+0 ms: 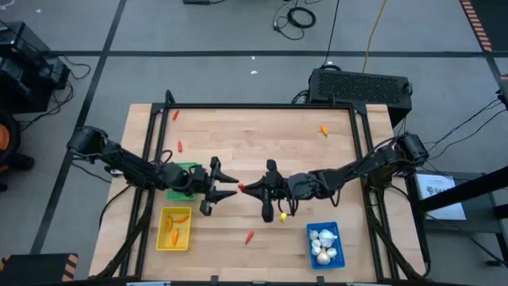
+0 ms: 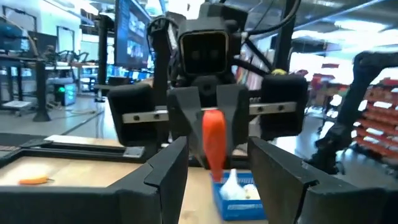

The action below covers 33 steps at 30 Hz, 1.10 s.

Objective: Sort produce into baskets
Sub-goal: Put the red chili pepper into the yellow bin

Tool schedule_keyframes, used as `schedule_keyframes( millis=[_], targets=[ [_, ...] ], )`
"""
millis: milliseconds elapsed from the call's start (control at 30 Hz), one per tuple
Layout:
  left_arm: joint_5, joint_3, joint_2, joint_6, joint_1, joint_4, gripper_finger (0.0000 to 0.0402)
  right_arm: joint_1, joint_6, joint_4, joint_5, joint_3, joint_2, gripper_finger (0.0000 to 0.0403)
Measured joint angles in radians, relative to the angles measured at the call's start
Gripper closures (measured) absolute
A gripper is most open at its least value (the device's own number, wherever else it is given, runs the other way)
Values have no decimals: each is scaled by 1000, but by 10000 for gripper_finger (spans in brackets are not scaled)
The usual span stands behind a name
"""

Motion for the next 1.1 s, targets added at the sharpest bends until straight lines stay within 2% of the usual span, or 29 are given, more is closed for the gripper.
schedule_keyframes(
  millis=[1100],
  targets=[
    [-24,17,13,4,61,-12,228,-22,-19,-10,10,0,0,394]
  ],
)
